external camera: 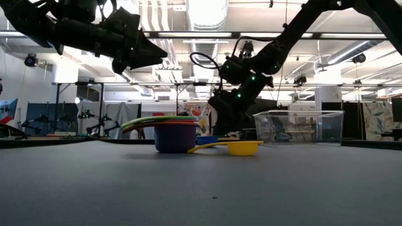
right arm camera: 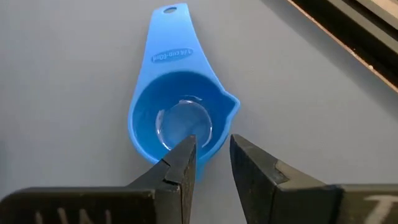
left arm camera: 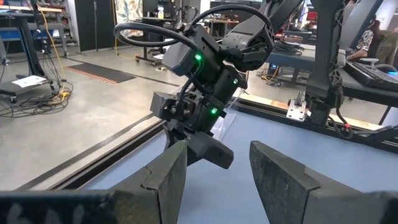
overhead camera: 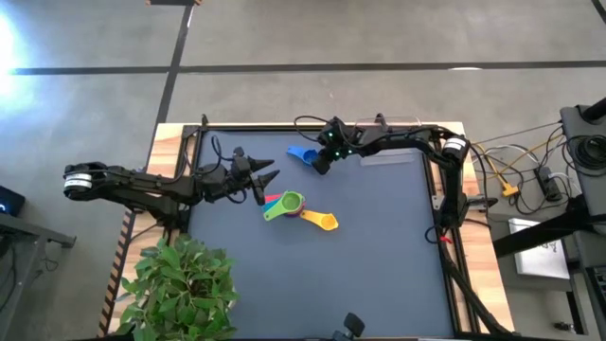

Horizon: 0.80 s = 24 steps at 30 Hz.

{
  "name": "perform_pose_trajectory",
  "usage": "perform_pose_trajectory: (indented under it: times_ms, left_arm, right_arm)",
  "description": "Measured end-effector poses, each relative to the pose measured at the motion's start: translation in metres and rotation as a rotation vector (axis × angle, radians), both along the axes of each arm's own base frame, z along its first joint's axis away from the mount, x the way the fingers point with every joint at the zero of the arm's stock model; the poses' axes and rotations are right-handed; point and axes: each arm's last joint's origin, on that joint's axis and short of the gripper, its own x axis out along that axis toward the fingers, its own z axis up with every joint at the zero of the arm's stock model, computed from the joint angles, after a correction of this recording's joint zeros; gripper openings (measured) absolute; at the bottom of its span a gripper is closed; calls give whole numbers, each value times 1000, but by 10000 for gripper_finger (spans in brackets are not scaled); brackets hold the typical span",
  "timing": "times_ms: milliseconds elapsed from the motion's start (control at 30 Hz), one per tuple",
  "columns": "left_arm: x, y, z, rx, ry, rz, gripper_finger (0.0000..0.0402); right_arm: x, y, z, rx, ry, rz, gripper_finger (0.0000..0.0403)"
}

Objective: Nest measuring cups in basket
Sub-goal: Stack the blue measuring cup on top of the green measuring cup

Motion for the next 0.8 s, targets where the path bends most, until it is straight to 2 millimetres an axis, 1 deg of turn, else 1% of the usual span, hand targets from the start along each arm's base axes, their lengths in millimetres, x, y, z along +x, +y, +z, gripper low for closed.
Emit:
perform_pose_trajectory:
  times_ms: [167,267,400,600,800]
  left_arm:
    - [0,0,0,10,8,-1,160]
    - [0,0,0,17,13,-2,160]
    - [0,0,0,19,14,-2,160]
    - [0,0,0,19,14,-2,160]
    - [0,0,0,19,13,-2,160]
  right_arm:
    - [-1,1,-2,0,3,2,93]
    - [-1,1,-2,0,5,3,87]
    - [-1,1,-2,-6,7,9,64]
    - [-1,1,-2,-28,15,35,14]
    - [1,0,3,-53,0,54,9]
